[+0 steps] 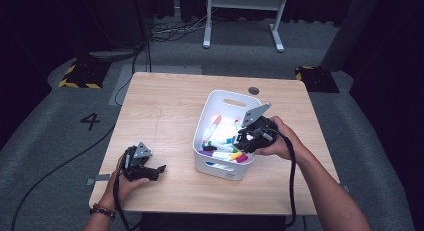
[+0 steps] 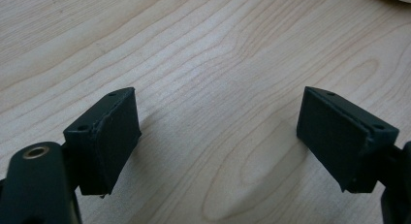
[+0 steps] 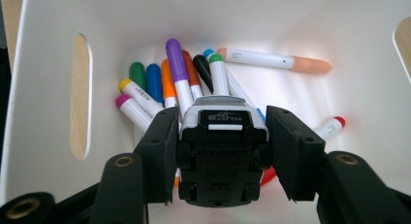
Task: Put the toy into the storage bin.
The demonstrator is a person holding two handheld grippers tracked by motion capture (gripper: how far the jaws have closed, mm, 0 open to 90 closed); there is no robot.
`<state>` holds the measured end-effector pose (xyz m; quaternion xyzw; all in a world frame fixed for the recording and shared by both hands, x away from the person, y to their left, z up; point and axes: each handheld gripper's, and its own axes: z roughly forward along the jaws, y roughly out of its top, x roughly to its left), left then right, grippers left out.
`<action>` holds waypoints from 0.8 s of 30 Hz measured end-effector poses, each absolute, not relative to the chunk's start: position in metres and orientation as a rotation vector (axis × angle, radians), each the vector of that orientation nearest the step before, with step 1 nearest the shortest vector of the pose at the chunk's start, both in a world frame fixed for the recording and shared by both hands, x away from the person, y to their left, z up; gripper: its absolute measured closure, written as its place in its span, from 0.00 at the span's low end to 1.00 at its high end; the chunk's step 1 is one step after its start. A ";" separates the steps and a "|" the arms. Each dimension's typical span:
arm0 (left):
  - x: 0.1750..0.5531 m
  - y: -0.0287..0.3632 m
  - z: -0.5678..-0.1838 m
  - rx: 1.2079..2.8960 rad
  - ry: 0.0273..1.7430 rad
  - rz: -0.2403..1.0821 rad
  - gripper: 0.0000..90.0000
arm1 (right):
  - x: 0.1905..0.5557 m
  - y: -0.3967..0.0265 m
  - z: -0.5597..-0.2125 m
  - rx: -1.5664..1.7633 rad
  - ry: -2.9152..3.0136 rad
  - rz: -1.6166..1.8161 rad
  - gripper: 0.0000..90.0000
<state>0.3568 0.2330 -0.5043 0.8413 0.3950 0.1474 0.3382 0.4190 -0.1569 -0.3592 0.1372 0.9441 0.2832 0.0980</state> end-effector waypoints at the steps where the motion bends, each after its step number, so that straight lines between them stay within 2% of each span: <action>1: 0.357 0.233 -0.504 2.192 1.029 0.384 0.17 | 0.419 -0.158 -0.359 0.413 2.792 0.837 0.54; 24: 0.357 0.233 -0.504 2.192 1.029 0.384 0.17 | 0.407 -0.169 -0.359 0.375 2.823 0.765 0.54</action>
